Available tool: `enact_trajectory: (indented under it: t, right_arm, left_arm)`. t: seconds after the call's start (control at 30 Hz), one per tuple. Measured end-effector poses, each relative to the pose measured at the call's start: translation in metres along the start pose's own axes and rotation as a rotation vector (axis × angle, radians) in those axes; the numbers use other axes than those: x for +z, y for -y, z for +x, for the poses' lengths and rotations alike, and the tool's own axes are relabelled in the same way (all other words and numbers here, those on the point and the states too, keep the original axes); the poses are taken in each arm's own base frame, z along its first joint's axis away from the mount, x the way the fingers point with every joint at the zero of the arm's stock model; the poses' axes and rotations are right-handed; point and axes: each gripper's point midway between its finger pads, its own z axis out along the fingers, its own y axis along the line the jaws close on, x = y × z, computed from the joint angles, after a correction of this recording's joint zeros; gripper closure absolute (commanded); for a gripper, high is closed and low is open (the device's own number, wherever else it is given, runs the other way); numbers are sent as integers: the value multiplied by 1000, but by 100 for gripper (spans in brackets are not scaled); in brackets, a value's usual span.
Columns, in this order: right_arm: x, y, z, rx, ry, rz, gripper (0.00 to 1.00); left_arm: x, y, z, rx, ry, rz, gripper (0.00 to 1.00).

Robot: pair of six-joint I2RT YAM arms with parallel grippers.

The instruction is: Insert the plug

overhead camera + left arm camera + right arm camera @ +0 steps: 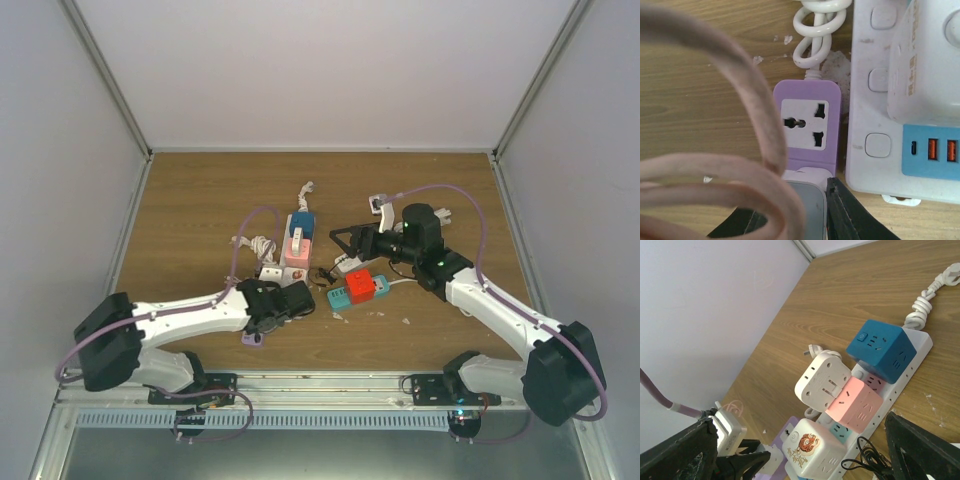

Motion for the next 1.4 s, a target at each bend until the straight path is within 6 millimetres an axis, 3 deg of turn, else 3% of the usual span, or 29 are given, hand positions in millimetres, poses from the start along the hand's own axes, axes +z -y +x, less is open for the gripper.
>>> enact_trajectory:
  t: [0.1, 0.2, 0.3, 0.4, 0.53, 0.87, 1.17, 1.4]
  right_arm:
    - [0, 0, 0, 0, 0, 0, 9]
    - [0, 0, 0, 0, -1, 0, 9]
    - [0, 0, 0, 0, -1, 0, 9]
    - [0, 0, 0, 0, -1, 0, 9]
    - [1, 1, 1, 3, -4, 2, 9]
    - [4, 6, 6, 13, -21, 13, 9]
    - [2, 17, 10, 36, -33, 78, 8]
    - [-7, 24, 4, 60, -8, 152, 7]
  left_arm:
    - [0, 1, -1, -4, -2, -48, 99]
    - [-1, 1, 0, -12, 3, -62, 92]
    - [0, -1, 1, -37, 14, -66, 77]
    - [-1, -5, 3, -72, 21, -64, 53]
    - [-3, -11, 12, -81, -24, -77, 37]
    - [-28, -12, -14, -186, -38, 67, 26]
    - [-52, -10, -28, -329, -85, 348, 2]
    - [-81, -4, -26, -328, -41, 615, 1]
